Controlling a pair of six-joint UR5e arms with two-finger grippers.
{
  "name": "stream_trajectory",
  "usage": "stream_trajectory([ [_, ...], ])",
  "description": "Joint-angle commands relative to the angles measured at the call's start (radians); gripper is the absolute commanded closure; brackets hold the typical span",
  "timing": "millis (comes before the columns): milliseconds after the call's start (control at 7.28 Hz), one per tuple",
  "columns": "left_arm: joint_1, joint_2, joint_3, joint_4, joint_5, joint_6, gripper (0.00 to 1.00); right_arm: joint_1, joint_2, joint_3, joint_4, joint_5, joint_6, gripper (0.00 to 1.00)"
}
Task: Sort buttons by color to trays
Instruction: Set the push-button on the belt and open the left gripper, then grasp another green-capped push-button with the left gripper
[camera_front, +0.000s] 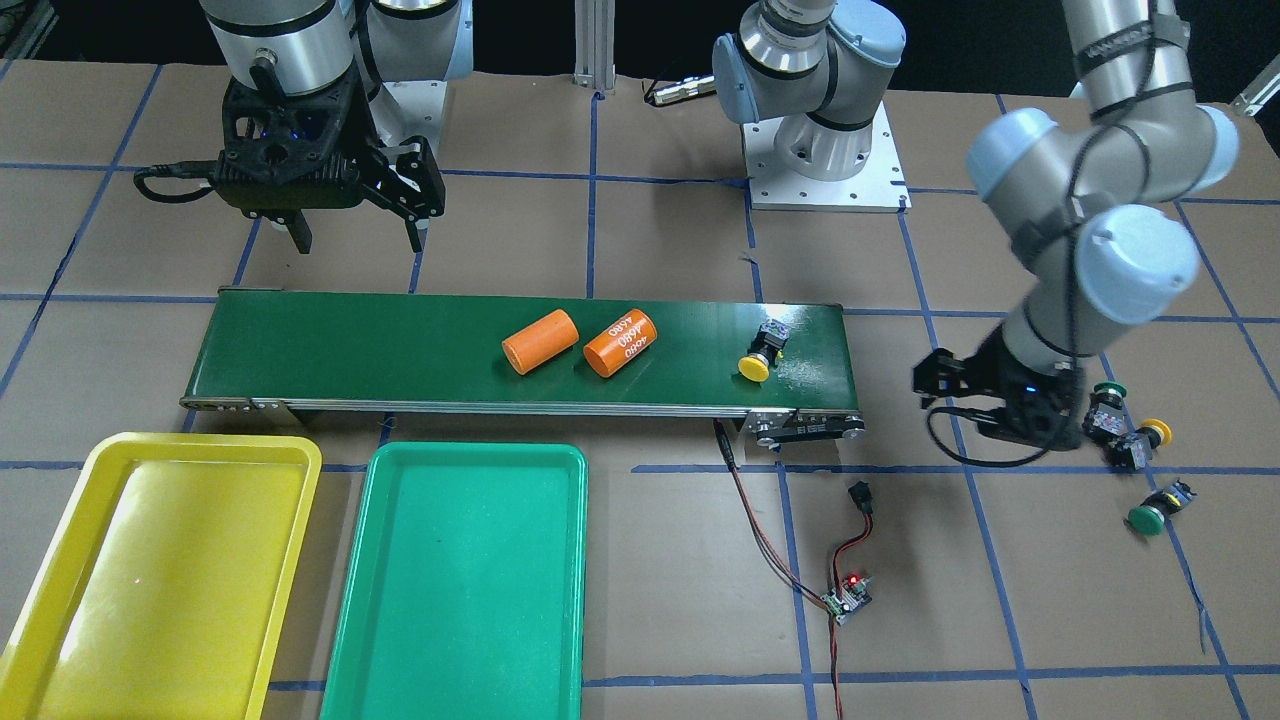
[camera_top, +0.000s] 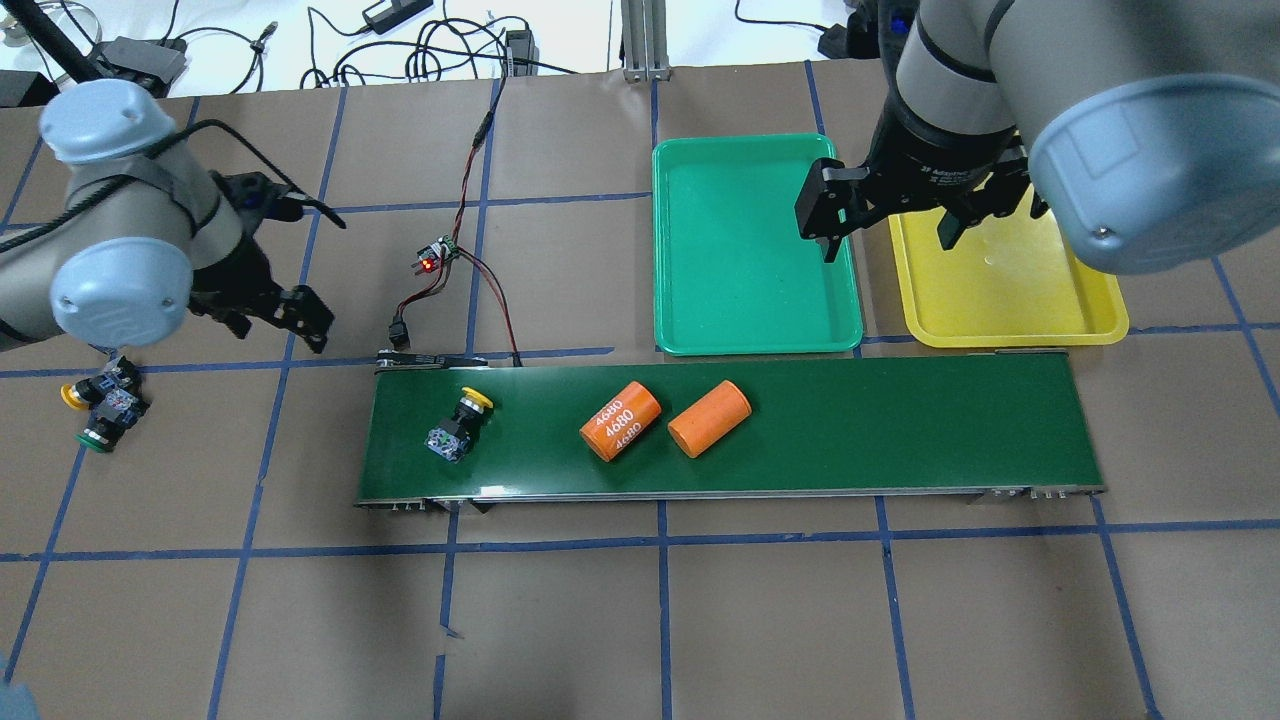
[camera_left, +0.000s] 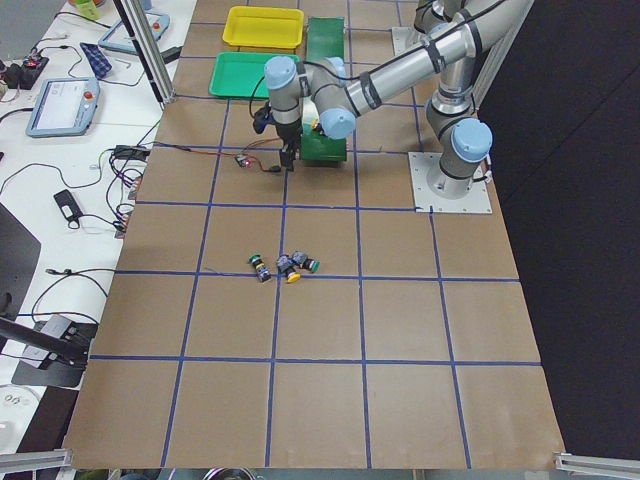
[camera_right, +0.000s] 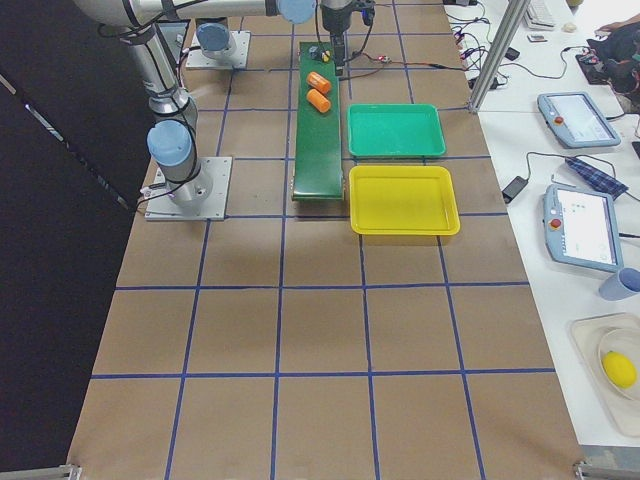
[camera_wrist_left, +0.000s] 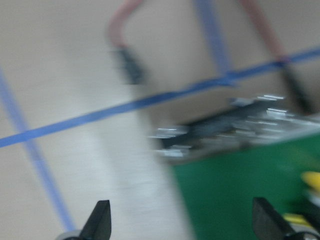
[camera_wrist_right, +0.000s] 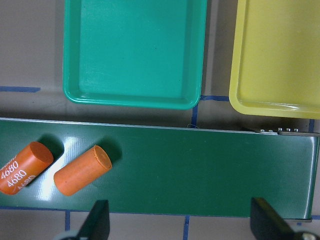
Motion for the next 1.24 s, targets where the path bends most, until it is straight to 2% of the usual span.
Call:
stream_trajectory([
  [0, 0.195, -0.183, 0.181, 0.037, 0.006, 0.295, 0.0, -0.001, 0.036, -0.007, -0.035, -0.016, -0.011, 0.0],
  [275, 0.236, -0.298, 0.286, 0.066, 0.009, 0.452, 0.0, -0.005, 0.036, 0.003, -0.036, -0.014, -0.01, 0.0],
  [412, 0.246, -0.341, 0.306, 0.089, 0.009, 0.526, 0.0, -0.005, 0.05, 0.003, -0.038, -0.008, -0.011, 0.0],
  [687, 0.263, -0.38, 0.311, 0.127, 0.006, 0.542, 0.0, -0.005, 0.071, 0.001, -0.064, 0.003, -0.019, 0.0],
  [825, 0.263, -0.397, 0.305, 0.137, 0.006, 0.58, 0.04, -0.007, 0.05, -0.005, -0.058, -0.011, -0.021, 0.0],
  [962, 0.263, -0.403, 0.309, 0.14, 0.008, 0.656, 0.59, -0.011, 0.027, 0.002, -0.049, -0.013, -0.022, 0.0],
  [1100, 0.263, -0.379, 0.302, 0.14, 0.011, 0.672, 1.0, -0.01, 0.031, 0.004, -0.062, -0.007, -0.021, 0.0],
])
